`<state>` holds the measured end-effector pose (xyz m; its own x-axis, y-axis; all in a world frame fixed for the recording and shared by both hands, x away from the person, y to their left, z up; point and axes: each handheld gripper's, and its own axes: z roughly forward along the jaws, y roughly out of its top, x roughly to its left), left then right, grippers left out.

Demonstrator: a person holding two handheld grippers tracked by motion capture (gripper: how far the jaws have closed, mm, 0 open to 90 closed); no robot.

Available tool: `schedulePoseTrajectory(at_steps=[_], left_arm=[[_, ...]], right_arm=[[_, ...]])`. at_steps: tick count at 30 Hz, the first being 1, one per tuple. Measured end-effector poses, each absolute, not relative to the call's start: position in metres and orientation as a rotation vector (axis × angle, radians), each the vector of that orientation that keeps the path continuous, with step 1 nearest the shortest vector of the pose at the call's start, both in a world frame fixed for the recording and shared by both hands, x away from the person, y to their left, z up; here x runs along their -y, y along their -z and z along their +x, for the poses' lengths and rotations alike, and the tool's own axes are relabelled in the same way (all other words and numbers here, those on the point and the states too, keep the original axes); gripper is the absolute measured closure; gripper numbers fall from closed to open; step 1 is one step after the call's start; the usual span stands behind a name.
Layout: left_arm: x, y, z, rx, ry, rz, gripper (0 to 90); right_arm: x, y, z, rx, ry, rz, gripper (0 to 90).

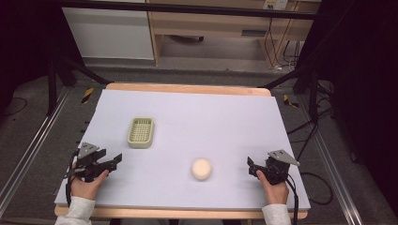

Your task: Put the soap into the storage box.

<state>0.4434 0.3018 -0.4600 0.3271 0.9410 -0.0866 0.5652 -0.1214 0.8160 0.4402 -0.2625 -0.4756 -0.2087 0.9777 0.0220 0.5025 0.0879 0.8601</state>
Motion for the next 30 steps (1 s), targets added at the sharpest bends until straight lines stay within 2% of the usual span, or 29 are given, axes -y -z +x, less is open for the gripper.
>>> schedulePoseTrajectory(at_steps=[30], left_arm=[[-0.28, 0.451, 0.439, -1.262, -0.597, 1.818, 31.7]], right_arm=[[0.259, 0.474, 0.441, -1.82, -1.035, 1.437, 4.9]])
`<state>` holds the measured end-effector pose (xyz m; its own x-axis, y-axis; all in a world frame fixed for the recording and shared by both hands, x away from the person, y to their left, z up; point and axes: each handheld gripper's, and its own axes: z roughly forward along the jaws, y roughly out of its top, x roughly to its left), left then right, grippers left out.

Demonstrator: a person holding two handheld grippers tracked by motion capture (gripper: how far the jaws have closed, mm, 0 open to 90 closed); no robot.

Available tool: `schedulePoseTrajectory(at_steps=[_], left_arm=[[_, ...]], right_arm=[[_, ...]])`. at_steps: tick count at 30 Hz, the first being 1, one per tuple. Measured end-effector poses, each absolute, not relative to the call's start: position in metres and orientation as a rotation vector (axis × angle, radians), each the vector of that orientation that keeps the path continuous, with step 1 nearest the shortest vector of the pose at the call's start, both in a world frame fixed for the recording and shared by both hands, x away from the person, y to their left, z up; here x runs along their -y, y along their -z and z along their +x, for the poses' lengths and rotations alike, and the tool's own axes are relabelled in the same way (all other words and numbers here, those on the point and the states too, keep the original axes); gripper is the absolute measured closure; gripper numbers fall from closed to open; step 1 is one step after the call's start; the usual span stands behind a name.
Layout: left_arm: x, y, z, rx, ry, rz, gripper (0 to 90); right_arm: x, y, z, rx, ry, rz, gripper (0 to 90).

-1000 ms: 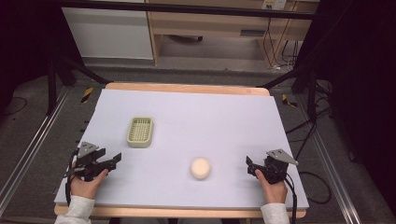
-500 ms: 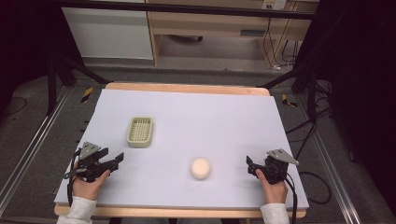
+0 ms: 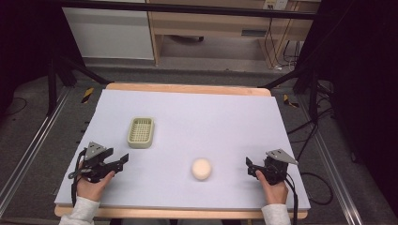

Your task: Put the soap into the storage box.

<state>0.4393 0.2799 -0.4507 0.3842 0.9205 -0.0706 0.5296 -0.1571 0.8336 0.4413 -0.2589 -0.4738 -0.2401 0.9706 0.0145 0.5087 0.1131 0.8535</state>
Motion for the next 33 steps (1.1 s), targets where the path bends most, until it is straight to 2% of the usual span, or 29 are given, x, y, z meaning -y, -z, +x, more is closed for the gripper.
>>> schedulePoseTrajectory(at_steps=[33], left_arm=[[-0.235, 0.442, 0.433, -1.113, -0.575, 1.892, 30.5]], right_arm=[[0.257, 0.473, 0.442, -1.828, -1.041, 1.433, 4.6]])
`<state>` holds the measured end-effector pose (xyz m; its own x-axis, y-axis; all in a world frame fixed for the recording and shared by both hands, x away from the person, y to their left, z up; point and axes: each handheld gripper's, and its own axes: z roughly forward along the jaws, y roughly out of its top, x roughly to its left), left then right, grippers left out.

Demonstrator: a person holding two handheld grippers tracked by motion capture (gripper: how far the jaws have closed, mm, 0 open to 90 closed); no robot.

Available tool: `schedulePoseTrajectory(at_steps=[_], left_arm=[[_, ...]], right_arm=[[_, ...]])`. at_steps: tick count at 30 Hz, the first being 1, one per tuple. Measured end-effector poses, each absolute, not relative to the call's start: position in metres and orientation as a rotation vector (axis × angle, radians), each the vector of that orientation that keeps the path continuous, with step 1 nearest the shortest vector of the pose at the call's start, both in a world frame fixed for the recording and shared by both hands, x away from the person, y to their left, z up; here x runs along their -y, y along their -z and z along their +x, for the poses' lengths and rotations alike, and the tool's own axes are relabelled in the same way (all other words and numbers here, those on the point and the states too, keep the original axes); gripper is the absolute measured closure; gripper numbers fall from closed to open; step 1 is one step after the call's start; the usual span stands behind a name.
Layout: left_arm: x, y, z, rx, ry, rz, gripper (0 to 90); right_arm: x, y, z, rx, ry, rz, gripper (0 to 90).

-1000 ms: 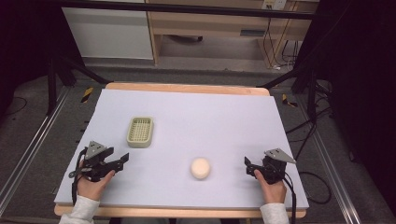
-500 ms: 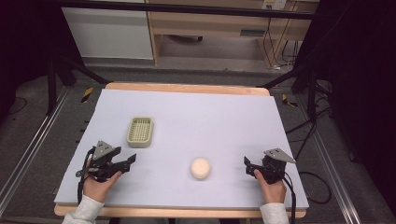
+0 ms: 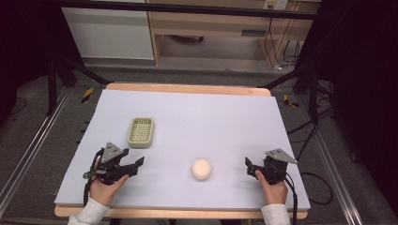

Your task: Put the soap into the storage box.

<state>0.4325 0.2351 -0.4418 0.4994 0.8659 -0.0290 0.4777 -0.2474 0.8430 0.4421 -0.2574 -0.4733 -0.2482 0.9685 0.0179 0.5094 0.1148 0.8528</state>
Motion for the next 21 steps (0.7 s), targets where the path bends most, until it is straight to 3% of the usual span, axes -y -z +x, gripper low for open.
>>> schedulePoseTrajectory(at_steps=[21], left_arm=[[-0.203, 0.445, 0.433, -1.041, -0.535, 1.961, 29.6]], right_arm=[[0.254, 0.481, 0.445, -1.824, -1.023, 1.446, 4.4]])
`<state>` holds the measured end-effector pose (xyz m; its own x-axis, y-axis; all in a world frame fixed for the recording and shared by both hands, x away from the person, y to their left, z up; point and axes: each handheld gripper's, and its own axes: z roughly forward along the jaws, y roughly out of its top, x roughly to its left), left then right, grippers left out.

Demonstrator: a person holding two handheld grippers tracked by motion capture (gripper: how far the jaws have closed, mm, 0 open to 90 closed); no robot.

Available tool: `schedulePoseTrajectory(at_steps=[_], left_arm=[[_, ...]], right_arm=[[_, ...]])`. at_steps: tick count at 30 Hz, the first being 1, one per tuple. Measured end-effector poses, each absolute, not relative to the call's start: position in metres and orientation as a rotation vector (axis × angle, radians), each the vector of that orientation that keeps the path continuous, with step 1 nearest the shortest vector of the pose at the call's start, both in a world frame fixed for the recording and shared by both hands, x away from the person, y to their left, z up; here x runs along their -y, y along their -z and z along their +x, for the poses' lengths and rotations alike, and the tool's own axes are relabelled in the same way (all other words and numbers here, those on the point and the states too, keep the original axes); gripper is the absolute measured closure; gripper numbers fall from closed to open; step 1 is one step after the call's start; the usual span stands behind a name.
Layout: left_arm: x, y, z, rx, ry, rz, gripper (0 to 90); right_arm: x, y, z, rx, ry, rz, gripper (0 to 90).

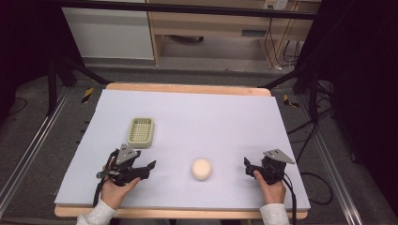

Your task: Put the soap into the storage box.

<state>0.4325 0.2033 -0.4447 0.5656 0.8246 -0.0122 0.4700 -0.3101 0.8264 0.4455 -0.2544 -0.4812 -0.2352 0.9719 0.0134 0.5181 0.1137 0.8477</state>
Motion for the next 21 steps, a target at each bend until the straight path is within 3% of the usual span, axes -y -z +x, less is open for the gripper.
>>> schedulePoseTrajectory(at_steps=[21], left_arm=[[-0.175, 0.437, 0.435, -0.965, -0.502, 2.001, 27.6]], right_arm=[[0.255, 0.486, 0.444, -1.789, -1.022, 1.457, 4.2]])
